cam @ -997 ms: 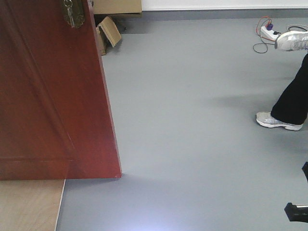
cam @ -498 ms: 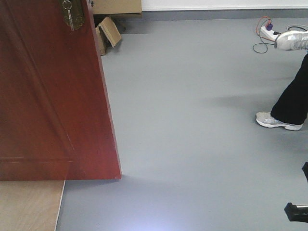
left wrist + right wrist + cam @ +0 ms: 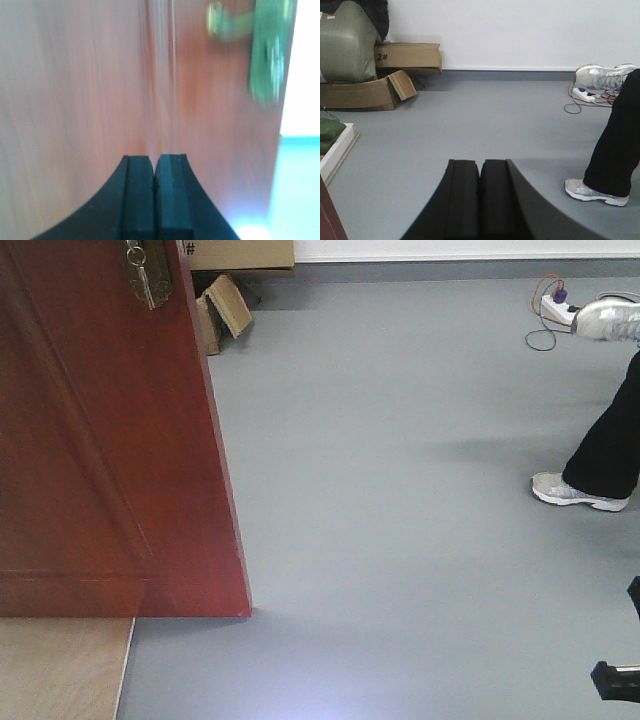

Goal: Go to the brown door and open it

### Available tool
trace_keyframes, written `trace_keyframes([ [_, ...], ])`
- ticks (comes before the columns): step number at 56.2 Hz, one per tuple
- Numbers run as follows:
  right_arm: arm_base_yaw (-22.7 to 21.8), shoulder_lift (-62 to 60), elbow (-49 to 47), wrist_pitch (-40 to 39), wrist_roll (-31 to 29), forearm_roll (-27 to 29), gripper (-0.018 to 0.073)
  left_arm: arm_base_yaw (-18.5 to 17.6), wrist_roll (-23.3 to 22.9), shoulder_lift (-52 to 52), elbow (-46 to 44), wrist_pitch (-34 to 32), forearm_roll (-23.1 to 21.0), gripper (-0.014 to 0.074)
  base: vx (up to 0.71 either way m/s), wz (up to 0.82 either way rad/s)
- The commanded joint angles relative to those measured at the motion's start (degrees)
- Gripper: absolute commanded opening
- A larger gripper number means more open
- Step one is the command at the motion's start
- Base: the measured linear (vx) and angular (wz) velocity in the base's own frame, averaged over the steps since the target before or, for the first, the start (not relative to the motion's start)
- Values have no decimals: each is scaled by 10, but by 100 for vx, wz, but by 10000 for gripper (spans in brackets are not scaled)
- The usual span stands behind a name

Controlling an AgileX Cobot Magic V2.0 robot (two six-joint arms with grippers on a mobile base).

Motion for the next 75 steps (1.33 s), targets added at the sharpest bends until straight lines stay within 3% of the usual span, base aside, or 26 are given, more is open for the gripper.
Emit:
trace_keyframes([
  [1,-1,-7,2,-47,-3,-4,0,-4,-48,-35,18,-49,24,-3,0,0],
  [7,-1,-7,2,-47,-3,-4,0,-9,-92,-96,49,-43,55,-3,0,0],
  [9,-1,-7,2,-47,-3,-4,0,-11,-106,-118,48,-8,60,-3,0,0],
  [14,-1,-7,2,-47,-3,-4,0,-14,-102,-169,48,40,59,-3,0,0],
  [28,-1,-7,2,-47,-3,-4,0,-17,-82,-158,48,99,59,-3,0,0],
  [75,-1,-7,2,-47,-3,-4,0,-17,-82,-158,48,108,59,-3,0,0],
])
